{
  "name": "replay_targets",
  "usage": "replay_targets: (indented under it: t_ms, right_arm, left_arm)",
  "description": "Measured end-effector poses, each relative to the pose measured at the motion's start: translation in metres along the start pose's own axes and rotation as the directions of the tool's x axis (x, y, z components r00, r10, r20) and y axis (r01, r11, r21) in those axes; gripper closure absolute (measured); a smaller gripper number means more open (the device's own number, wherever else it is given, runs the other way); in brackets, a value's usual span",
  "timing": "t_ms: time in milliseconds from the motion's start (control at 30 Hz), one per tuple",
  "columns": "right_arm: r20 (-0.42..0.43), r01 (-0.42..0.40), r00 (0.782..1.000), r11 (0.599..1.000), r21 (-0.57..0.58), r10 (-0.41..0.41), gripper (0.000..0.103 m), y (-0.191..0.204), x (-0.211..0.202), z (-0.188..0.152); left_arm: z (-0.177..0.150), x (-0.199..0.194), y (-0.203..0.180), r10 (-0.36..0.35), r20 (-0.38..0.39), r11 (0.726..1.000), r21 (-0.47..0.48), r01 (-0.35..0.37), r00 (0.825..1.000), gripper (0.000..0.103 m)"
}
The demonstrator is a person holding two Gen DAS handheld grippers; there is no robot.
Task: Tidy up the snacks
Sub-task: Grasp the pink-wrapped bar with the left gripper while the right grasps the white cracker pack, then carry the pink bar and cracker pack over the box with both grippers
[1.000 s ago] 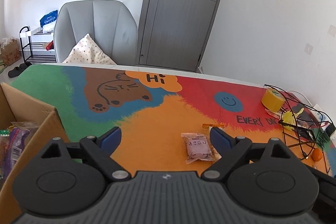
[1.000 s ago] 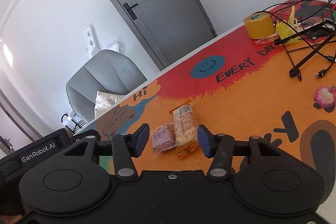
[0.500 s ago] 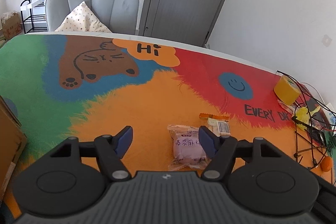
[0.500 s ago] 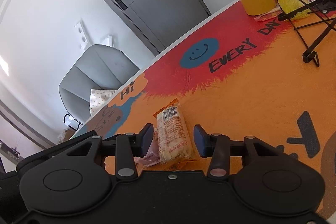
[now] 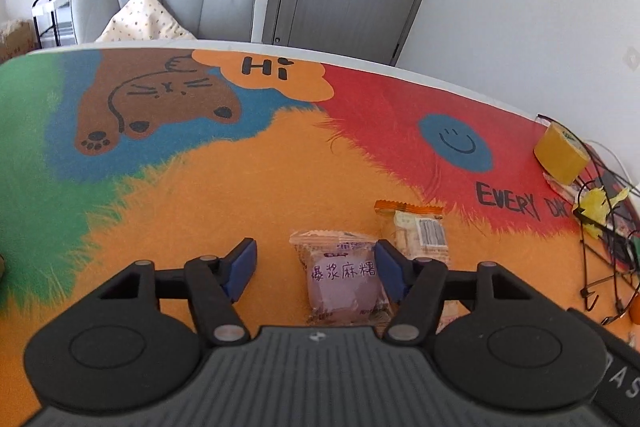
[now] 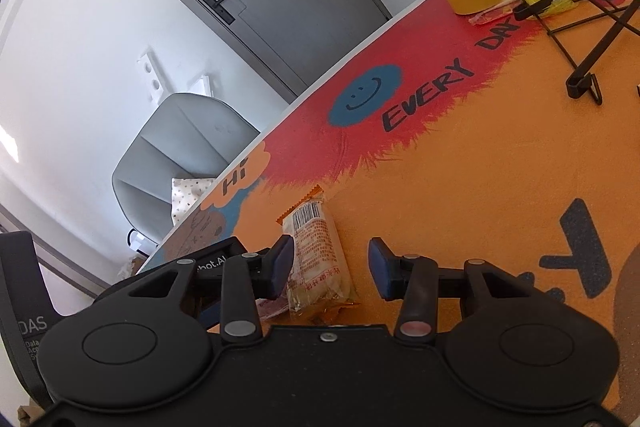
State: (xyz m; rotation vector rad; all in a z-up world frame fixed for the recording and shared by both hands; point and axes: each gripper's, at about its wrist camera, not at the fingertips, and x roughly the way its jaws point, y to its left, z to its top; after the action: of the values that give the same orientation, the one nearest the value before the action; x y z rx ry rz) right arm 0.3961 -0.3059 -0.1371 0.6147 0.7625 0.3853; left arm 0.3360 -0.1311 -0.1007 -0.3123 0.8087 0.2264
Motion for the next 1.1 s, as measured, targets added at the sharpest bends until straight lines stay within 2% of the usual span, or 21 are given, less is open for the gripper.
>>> replay_targets:
  t_ms: [33, 133, 300, 333, 500, 733, 767, 833, 900, 967, 1100]
  right_arm:
    - [-0.001, -0.001, 1.000, 1.000, -0.003, 0.001, 0.059, 0.000, 0.001, 0.000]
    - [-0.008, 0.003, 1.000, 0.999, -0.037, -0.003, 0.059, 0.006, 0.004, -0.004]
    - [0.004, -0.001, 1.000, 0.993, -0.117, 0.001, 0.057, 0.022, 0.008, -0.010]
    - [0.007, 0.008, 1.000, 0.991, -0.136, -0.007, 0.054, 0.025, 0.010, -0.011]
    - [0.033, 0.077, 0.997, 0.971, -0.226, -0.071, 0.053, 0.039, 0.019, -0.018]
    - [0.028, 0.119, 0.993, 0.942, -0.315, -0.116, 0.051, 0.055, 0.031, -0.027]
    - [0.042, 0.136, 0.991, 0.933, -0.332, -0.130, 0.052, 0.057, 0.031, -0.030]
    - [0.063, 0.180, 0.984, 0.915, -0.360, -0.169, 0.063, 0.061, 0.031, -0.033]
    - [0.054, 0.181, 0.983, 0.920, -0.347, -0.173, 0.068, 0.061, 0.028, -0.034]
    - [0.029, 0.157, 0.987, 0.939, -0.307, -0.155, 0.068, 0.059, 0.022, -0.032]
    - [0.053, 0.127, 0.992, 0.957, -0.262, -0.117, 0.069, 0.061, 0.001, -0.036]
  left_arm:
    - [0.000, 0.000, 0.000, 0.012, 0.003, 1.000, 0.005, -0.012, 1.000, 0.055]
    - [0.003, -0.002, 0.006, 0.007, -0.010, 1.000, 0.003, -0.007, 1.000, 0.059]
    - [0.005, -0.008, 0.023, 0.020, -0.008, 1.000, -0.024, -0.020, 1.000, 0.060]
    - [0.006, -0.010, 0.027, 0.026, -0.004, 0.999, -0.028, -0.026, 1.000, 0.060]
    - [0.007, -0.018, 0.047, 0.048, 0.016, 0.997, -0.053, -0.047, 0.999, 0.060]
    - [0.006, -0.027, 0.072, 0.061, 0.033, 0.995, -0.078, -0.058, 0.998, 0.061]
    - [0.005, -0.028, 0.075, 0.064, 0.033, 0.995, -0.082, -0.061, 0.997, 0.061]
    - [0.004, -0.031, 0.080, 0.066, 0.026, 0.994, -0.093, -0.063, 0.997, 0.061]
    - [0.002, -0.036, 0.083, 0.066, 0.029, 0.994, -0.090, -0.063, 0.997, 0.061]
    - [0.000, -0.041, 0.085, 0.062, 0.034, 0.994, -0.088, -0.059, 0.998, 0.061]
    - [-0.003, -0.057, 0.090, 0.045, 0.055, 0.996, -0.083, -0.041, 0.997, 0.062]
